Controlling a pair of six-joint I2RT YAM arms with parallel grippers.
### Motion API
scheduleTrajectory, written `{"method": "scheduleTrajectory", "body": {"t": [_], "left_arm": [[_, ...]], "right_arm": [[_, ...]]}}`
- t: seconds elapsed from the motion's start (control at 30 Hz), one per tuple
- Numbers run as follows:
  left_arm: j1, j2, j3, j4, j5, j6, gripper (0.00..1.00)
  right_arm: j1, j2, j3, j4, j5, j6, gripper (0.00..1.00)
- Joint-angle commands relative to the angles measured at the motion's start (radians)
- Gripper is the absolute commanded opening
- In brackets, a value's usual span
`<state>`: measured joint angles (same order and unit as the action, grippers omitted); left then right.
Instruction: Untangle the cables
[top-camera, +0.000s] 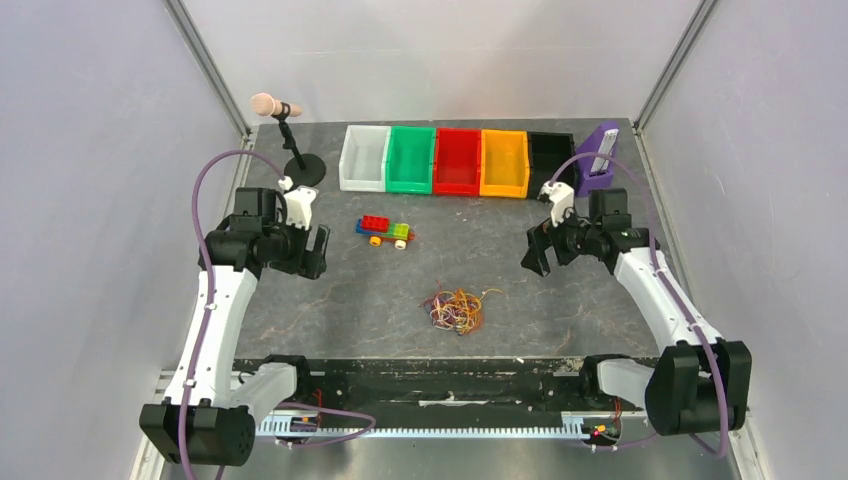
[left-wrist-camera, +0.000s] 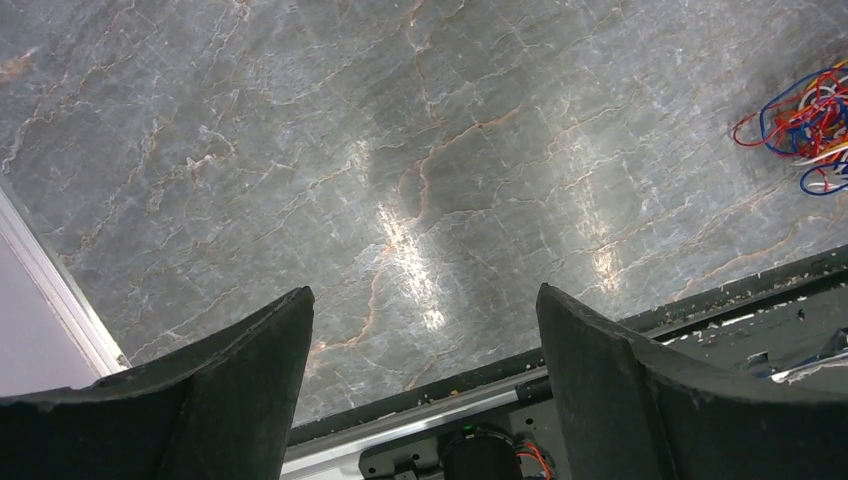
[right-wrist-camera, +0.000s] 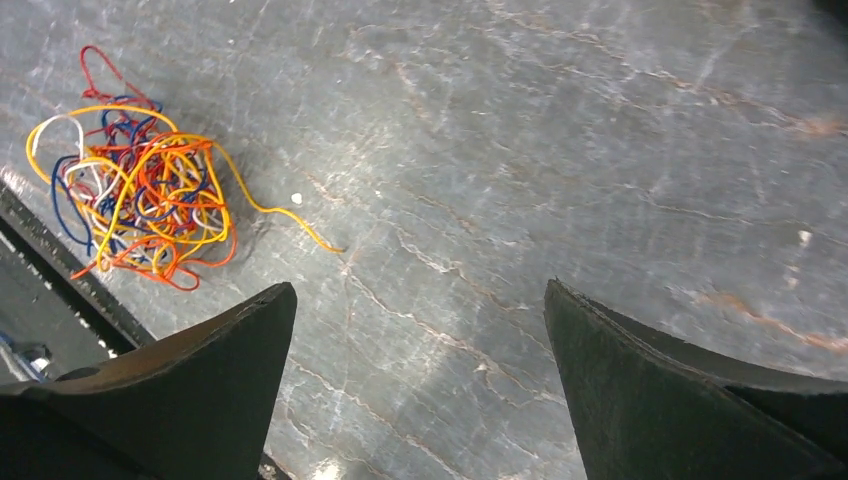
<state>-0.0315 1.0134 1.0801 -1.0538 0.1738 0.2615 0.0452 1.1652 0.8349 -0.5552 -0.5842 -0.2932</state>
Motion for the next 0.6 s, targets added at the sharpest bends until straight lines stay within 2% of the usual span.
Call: {"method": "scheduleTrajectory", "body": {"t": [0.0, 0.17, 0.33, 0.57], "left_arm": [[-0.007, -0.009, 0.021, -0.015, 0.044, 0.049, 0.89], [-0.008, 0.023, 0.068, -0.046, 0.102, 0.077, 0.88], [-0.009, -0.006, 0.065, -0.028, 0.193, 0.128, 0.89], [-0.010, -0.049, 0.019, 0.036, 0.257, 0.167, 0.89]], "right_arm": [[0.055, 0.035, 0.062, -0.026, -0.047, -0.039, 0.98], [0.198, 0.089, 0.067, -0.043, -0.038, -0.079, 0.98], [0.433, 0.163, 0.060, -0.026, 0.009, -0.107, 0.98], [0.689, 0.271, 0.029, 0.132, 0.096, -0.045, 0.98]]}}
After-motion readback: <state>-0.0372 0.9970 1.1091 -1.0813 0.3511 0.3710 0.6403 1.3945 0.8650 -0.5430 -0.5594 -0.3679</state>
